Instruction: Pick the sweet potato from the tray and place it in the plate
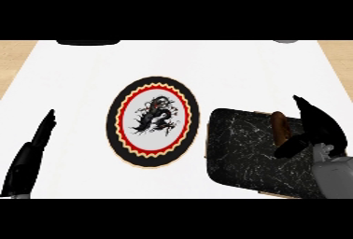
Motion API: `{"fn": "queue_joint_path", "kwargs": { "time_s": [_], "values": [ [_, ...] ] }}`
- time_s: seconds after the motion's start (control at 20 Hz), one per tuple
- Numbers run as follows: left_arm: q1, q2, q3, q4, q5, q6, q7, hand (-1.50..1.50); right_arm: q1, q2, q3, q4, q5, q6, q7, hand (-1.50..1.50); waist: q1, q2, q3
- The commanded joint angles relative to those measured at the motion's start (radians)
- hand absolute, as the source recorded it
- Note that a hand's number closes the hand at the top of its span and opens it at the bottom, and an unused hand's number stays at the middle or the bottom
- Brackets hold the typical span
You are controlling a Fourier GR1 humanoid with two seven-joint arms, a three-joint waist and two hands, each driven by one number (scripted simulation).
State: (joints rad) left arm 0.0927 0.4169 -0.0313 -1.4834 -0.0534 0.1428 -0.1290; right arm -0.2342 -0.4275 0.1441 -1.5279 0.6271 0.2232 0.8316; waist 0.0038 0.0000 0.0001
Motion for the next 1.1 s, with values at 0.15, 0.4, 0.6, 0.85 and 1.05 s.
{"fn": "queue_joint_path", "kwargs": {
  "time_s": [0.15,0.4,0.6,0.85,1.05],
  "values": [
    [-0.026,-0.065,0.025,0.03,-0.059,-0.002,0.001,0.0,-0.015,0.093,-0.001,0.081,0.06,0.025,0.0,-1.5,-0.002,0.0,0.0],
    [0.022,-0.084,0.034,-0.065,-0.085,-0.029,0.021,0.0,-0.017,0.062,-0.082,0.21,0.087,-0.016,-0.149,-1.5,0.0,0.0,0.0],
    [0.032,-0.074,0.098,-0.046,-0.083,-0.099,0.01,0.0,-0.029,0.115,-0.086,0.213,0.133,-0.01,-0.132,-1.5,0.0,0.0,0.0],
    [0.027,-0.083,0.116,-0.005,-0.087,-0.114,-0.041,0.0,-0.061,0.117,-0.111,0.304,0.134,-0.065,-0.26,1.5,0.003,0.0,0.0],
    [0.045,-0.062,0.147,-0.107,-0.074,-0.148,0.041,0.0,-0.001,0.106,-0.113,0.332,0.154,-0.108,-0.367,1.5,0.001,0.0,0.0]
  ]
}}
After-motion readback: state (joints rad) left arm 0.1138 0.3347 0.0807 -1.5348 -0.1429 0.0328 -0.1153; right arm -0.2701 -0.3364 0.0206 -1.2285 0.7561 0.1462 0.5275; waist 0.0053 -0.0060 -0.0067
